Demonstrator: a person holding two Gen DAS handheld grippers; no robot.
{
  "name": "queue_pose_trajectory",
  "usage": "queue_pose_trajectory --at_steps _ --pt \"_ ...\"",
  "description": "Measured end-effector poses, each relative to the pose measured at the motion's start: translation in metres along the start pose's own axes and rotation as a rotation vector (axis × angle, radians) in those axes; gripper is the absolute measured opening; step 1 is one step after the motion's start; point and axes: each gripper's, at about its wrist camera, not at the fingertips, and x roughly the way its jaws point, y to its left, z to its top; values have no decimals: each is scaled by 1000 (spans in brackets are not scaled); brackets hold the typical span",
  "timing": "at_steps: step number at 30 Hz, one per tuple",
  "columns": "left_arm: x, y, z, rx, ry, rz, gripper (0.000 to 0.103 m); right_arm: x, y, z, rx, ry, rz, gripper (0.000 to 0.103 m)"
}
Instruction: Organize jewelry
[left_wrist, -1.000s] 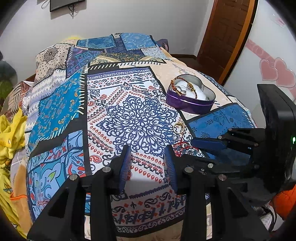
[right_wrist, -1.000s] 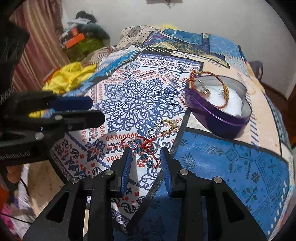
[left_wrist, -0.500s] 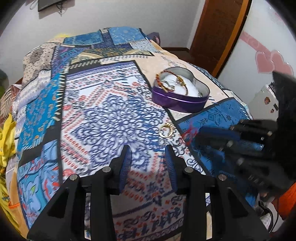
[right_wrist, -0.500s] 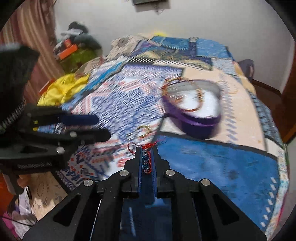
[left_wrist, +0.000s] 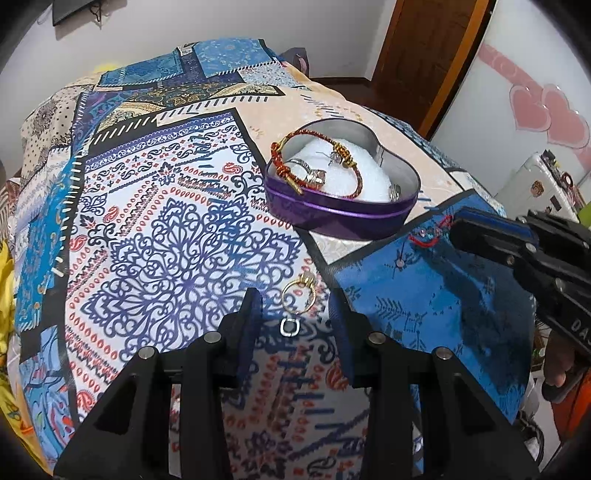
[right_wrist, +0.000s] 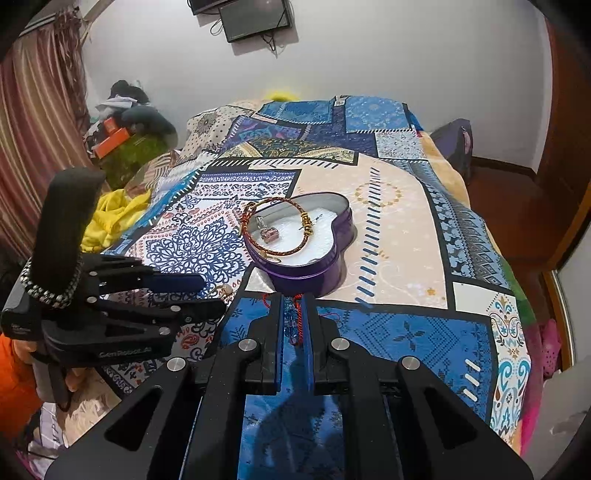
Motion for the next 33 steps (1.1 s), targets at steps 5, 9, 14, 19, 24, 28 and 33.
queue_pose_trajectory --at_steps 5,9,14,19,24,28,33 --pt "1 2 0 -11 -12 -15 18 -3 1 3 -5 -16 0 8" --pt "-1 1 0 -3 -25 -5 18 -7 2 7 -9 -33 1 8" --pt "-11 -5 -4 20 -56 18 4 -9 1 14 0 -52 1 8" --pt "-25 -8 -3 31 -83 14 2 -12 -1 22 7 -74 0 8" --pt "-32 -7 0 30 -114 21 2 -16 -5 28 21 -98 1 8" --pt "-37 -2 0 22 -122 17 2 -16 -7 28 28 -99 -1 8" --pt "-30 6 -5 21 -76 28 31 -12 -10 25 35 -82 -2 8"
